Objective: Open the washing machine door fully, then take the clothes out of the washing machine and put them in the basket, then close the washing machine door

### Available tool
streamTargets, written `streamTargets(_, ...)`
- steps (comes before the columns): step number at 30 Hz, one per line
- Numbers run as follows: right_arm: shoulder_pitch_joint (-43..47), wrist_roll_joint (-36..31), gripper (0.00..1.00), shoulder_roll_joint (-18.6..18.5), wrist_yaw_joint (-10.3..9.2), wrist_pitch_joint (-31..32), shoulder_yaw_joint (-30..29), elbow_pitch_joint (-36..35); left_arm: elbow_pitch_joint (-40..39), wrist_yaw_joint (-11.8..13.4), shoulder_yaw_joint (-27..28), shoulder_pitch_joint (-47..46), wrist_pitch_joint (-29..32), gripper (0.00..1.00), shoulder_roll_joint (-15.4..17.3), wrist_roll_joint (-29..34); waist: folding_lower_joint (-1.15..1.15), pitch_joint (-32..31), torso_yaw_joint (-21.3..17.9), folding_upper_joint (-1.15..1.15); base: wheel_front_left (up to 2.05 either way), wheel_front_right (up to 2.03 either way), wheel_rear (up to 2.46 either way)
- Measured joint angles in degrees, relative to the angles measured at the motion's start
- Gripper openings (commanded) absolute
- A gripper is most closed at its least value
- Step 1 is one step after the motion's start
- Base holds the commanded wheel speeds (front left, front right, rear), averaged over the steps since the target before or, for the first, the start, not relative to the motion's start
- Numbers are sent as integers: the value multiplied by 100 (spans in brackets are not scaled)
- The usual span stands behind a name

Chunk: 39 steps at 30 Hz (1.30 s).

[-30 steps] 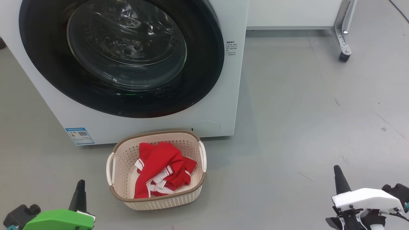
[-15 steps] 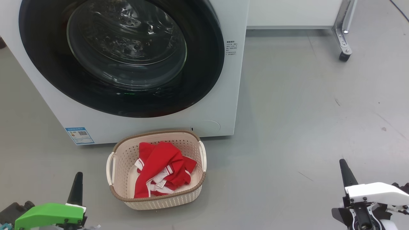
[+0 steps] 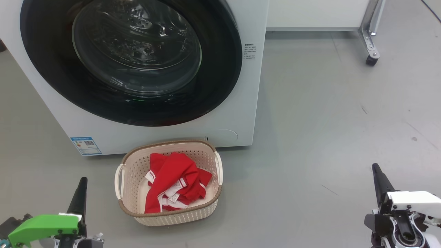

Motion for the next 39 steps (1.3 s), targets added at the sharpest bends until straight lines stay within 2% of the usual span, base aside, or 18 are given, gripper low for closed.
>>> streamTargets(7,-71,481,0,-26,48,100,-101,0,0,-26,77,-50,108,0,-7,-525,0,4,1,0,0,0,0)
streamTargets(39,-93,486,0,-35,59,116,-123,15,-3,-27,75,-58,107,0,-13,-526,0,3,0,0,0,0,0)
